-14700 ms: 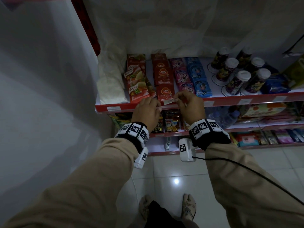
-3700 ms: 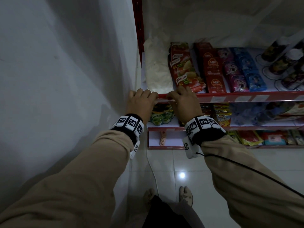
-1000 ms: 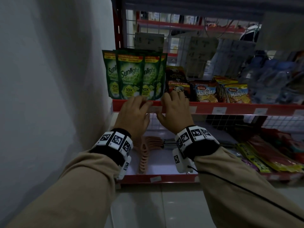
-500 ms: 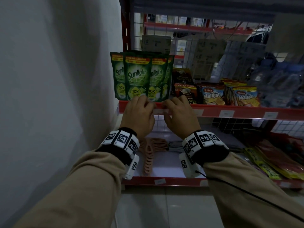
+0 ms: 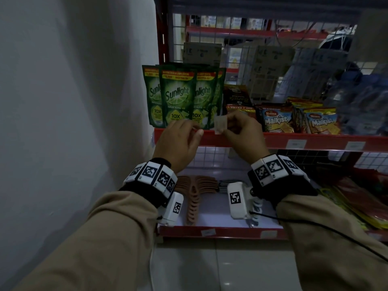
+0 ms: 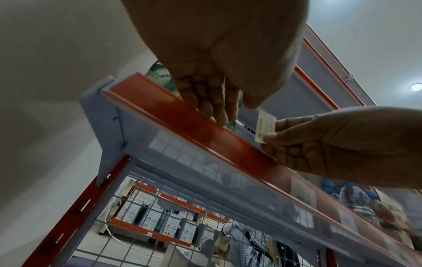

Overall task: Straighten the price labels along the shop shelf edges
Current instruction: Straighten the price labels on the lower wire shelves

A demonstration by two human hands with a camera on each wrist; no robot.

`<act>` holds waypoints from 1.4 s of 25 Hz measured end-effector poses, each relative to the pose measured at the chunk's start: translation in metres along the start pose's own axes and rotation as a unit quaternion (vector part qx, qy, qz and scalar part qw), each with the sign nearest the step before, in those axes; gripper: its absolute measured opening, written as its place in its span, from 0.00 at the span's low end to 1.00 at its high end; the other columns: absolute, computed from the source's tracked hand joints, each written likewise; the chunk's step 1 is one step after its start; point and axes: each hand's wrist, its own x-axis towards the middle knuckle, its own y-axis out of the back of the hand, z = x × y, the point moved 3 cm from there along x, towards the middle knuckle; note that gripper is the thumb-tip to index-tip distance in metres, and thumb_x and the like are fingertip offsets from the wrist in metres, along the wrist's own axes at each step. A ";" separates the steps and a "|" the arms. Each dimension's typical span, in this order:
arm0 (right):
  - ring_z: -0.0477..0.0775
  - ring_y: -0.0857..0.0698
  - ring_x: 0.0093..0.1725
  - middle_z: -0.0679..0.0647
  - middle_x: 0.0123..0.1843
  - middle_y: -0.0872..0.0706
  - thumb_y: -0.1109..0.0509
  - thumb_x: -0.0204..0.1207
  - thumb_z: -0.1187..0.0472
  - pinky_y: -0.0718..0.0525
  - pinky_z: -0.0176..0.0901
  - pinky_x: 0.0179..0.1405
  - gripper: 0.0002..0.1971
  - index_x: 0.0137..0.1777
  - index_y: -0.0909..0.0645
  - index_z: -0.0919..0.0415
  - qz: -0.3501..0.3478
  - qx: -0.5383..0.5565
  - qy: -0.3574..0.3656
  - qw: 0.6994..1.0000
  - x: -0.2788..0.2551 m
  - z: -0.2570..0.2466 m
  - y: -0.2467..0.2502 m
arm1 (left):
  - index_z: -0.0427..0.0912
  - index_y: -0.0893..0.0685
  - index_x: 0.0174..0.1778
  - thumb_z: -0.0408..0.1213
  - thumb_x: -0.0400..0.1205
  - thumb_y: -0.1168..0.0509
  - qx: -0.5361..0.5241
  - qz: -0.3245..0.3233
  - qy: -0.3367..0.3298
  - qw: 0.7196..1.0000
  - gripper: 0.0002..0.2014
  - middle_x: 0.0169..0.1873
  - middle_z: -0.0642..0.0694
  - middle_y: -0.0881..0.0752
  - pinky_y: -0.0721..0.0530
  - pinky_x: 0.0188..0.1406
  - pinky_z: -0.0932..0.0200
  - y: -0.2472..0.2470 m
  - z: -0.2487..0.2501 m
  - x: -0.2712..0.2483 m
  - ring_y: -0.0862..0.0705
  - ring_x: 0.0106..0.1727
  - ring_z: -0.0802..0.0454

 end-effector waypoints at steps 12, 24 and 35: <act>0.47 0.12 0.47 0.58 0.48 0.12 0.29 0.77 0.66 0.13 0.37 0.43 0.07 0.53 0.18 0.64 -0.040 0.125 -0.025 0.991 -0.007 -0.012 -0.019 | 0.38 0.17 0.51 0.38 0.82 0.37 -0.006 0.020 0.007 1.000 0.08 0.48 0.43 0.16 0.25 0.50 0.48 -0.005 0.000 0.000 0.24 0.51 0.43; 0.38 0.18 0.41 0.43 0.40 0.15 0.28 0.76 0.63 0.21 0.31 0.42 0.03 0.45 0.16 0.54 0.001 -0.008 0.069 0.998 0.008 -0.018 -0.037 | 0.42 0.18 0.50 0.37 0.81 0.38 0.061 0.010 -0.001 0.998 0.06 0.46 0.44 0.18 0.23 0.44 0.52 0.027 -0.039 -0.002 0.22 0.49 0.46; 0.47 0.19 0.48 0.41 0.41 0.16 0.29 0.76 0.64 0.22 0.44 0.51 0.06 0.48 0.15 0.52 -0.036 -0.081 0.135 0.987 0.008 -0.014 -0.038 | 0.44 0.23 0.66 0.43 0.84 0.39 0.001 0.007 -0.022 1.000 0.16 0.42 0.53 0.24 0.25 0.46 0.55 0.025 -0.036 -0.003 0.24 0.49 0.51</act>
